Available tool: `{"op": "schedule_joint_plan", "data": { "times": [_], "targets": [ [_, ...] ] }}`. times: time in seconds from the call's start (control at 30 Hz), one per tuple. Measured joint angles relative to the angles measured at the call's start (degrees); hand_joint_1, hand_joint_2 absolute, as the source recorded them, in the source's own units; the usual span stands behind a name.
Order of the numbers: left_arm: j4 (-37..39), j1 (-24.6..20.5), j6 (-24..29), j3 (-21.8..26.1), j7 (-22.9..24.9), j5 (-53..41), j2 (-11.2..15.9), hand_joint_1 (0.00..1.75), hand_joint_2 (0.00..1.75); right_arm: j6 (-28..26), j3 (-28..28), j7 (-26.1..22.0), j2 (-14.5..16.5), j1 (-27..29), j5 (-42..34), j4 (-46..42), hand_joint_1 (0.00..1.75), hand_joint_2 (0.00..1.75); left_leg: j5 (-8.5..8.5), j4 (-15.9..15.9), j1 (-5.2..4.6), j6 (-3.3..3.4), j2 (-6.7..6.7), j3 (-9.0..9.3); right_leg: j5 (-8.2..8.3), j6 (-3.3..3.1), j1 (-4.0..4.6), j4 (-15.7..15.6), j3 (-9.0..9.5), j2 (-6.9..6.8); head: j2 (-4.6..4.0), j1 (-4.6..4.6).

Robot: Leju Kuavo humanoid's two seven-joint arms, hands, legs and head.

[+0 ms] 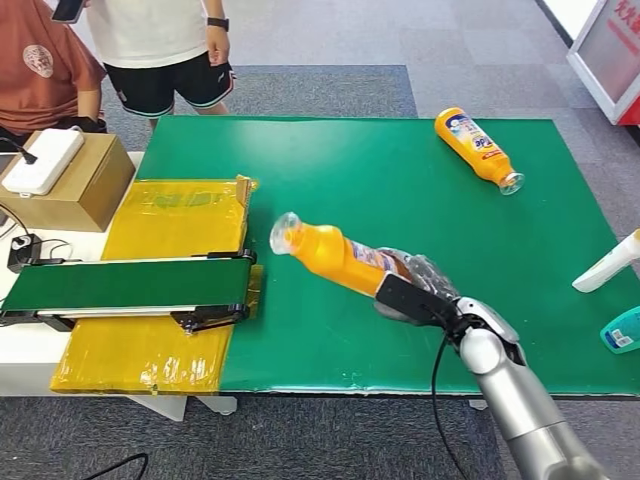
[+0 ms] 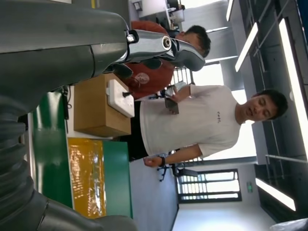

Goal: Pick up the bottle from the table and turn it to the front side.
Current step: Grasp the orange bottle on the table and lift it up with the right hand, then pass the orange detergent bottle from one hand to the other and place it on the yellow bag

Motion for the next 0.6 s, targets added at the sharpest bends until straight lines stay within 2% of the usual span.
{"op": "schedule_joint_plan", "data": {
  "times": [0.23, 0.43, 0.6],
  "targets": [
    [3.6, -4.7, 5.3, -10.1, 1.1, 0.0, 3.1, 0.00, 1.75, -4.1, 0.1, -1.6, 5.9, -5.4, -7.5, -1.0, 1.75, 1.75, 0.06, 0.0, 0.00, 0.00, -0.01, -0.01, 0.03, 0.00, 0.00, 0.0, 0.01, -0.01, 0.00, 0.01],
    [5.4, -8.2, 6.5, -14.3, 2.0, -0.5, 4.0, 0.00, 1.75, -4.9, 0.1, -2.2, 10.0, -6.9, -9.3, -2.1, 1.75, 1.75, 0.05, 0.0, 0.00, -0.01, -0.01, -0.02, 0.00, 0.00, 0.00, 0.0, -0.02, -0.02, 0.00, 0.00],
    [8.8, -13.5, 6.8, -18.5, 4.1, 0.7, 4.5, 0.00, 1.75, -4.9, 0.3, -3.0, 13.9, -8.0, -10.7, -2.1, 1.75, 1.75, 0.06, 0.0, 0.00, -0.02, -0.01, -0.07, 0.01, -0.01, 0.00, 0.0, -0.05, -0.01, 0.00, -0.02]
  ]
}}
